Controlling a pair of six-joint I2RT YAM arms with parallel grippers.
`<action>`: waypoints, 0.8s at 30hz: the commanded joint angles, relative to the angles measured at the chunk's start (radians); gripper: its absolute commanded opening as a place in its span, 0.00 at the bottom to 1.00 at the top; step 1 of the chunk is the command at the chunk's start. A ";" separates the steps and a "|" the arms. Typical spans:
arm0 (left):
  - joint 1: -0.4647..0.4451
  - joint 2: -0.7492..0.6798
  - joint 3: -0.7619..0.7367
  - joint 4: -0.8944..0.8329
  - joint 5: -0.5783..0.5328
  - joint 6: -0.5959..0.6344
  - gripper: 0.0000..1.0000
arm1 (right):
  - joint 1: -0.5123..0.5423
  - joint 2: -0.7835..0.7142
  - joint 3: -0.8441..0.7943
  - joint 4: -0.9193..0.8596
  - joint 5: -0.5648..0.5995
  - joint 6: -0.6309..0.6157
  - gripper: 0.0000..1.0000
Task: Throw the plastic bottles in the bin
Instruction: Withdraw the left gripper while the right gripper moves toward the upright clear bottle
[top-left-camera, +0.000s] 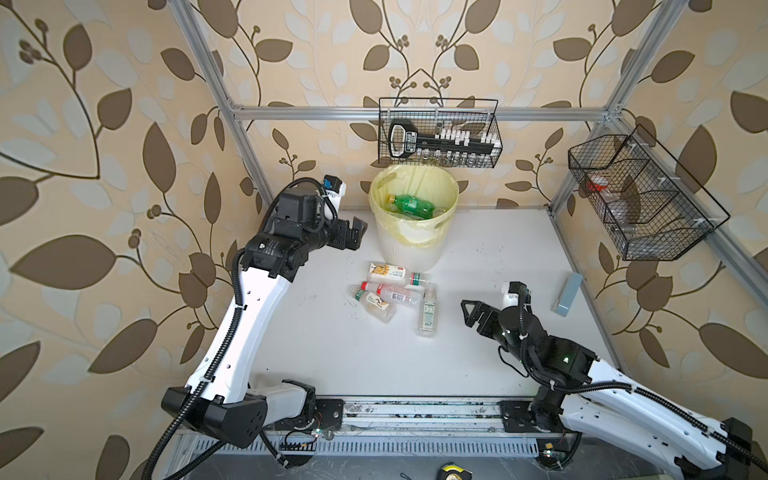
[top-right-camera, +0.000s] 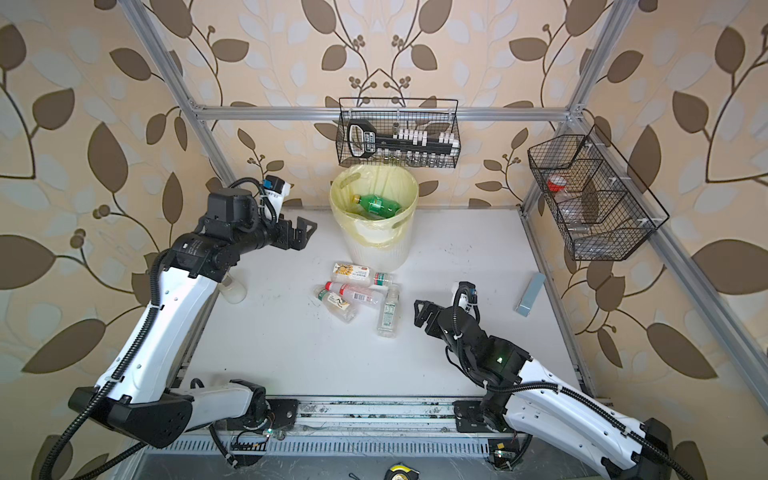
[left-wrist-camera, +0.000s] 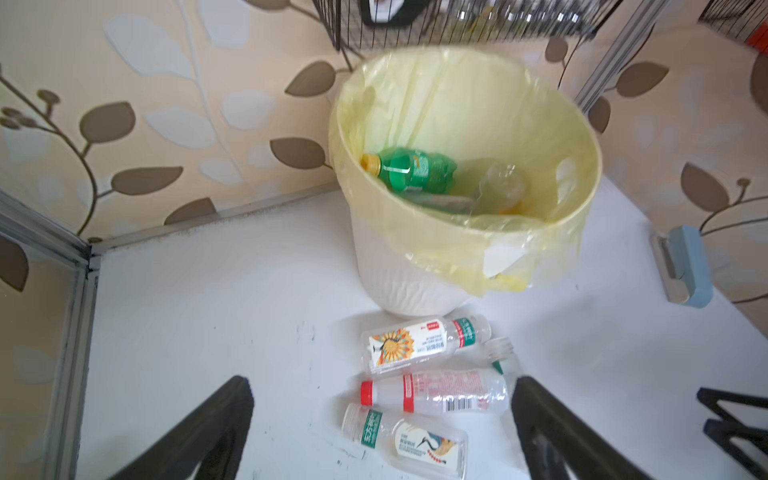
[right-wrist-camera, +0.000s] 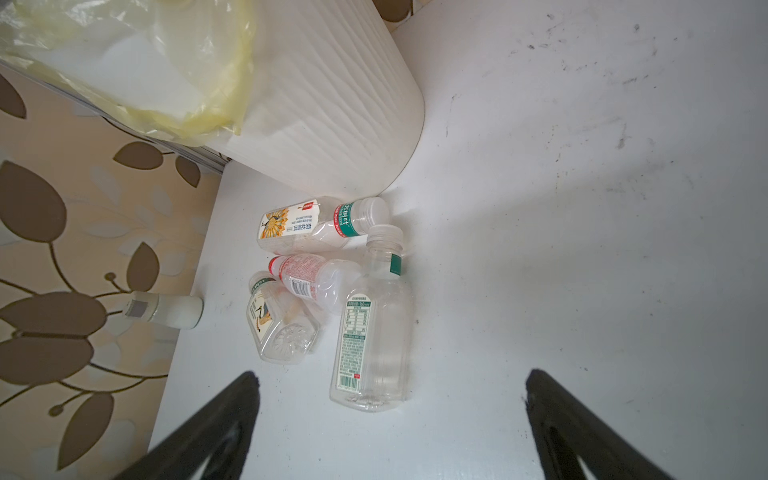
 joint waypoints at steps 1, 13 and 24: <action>0.016 -0.046 -0.048 0.007 -0.030 0.096 0.99 | -0.014 0.008 -0.013 0.046 -0.043 0.029 1.00; 0.129 -0.077 -0.342 0.104 -0.046 0.168 0.99 | 0.061 0.329 0.234 -0.241 0.086 0.000 1.00; 0.224 -0.094 -0.535 0.172 0.010 0.148 0.99 | 0.066 0.456 0.267 -0.137 0.028 -0.042 1.00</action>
